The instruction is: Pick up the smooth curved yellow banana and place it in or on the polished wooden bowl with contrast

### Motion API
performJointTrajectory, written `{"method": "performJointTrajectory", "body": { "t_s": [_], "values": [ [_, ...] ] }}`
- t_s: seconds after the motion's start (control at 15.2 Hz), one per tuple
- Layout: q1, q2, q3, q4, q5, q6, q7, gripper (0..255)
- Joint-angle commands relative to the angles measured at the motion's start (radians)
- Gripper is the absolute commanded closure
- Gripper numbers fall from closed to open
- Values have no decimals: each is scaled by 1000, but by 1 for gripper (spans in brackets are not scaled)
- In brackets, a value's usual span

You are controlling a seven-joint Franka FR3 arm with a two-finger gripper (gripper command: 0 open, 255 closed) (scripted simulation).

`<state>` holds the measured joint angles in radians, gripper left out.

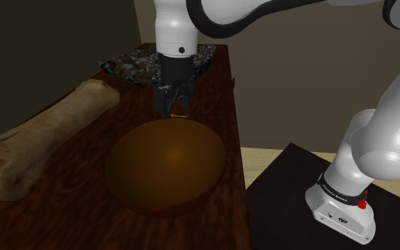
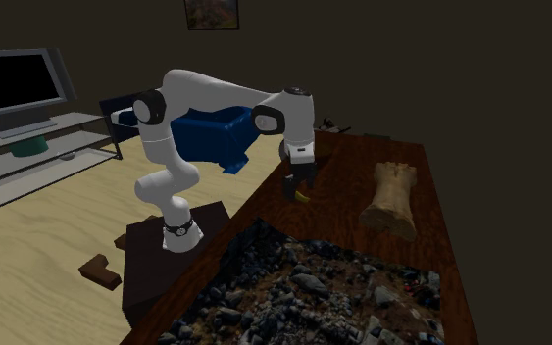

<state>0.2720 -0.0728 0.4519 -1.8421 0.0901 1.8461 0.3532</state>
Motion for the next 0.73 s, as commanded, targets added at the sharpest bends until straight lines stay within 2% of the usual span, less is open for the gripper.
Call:
{"method": "performJointTrajectory", "body": {
  "t_s": [0.0,0.26,0.33,0.66],
  "values": [
    [0,0,0,-1,0,1,0,0],
    [0,0,0,-1,0,1,0,0],
    [0,0,0,-1,0,1,0,255],
    [0,0,0,-1,0,1,0,255]
  ]
}}
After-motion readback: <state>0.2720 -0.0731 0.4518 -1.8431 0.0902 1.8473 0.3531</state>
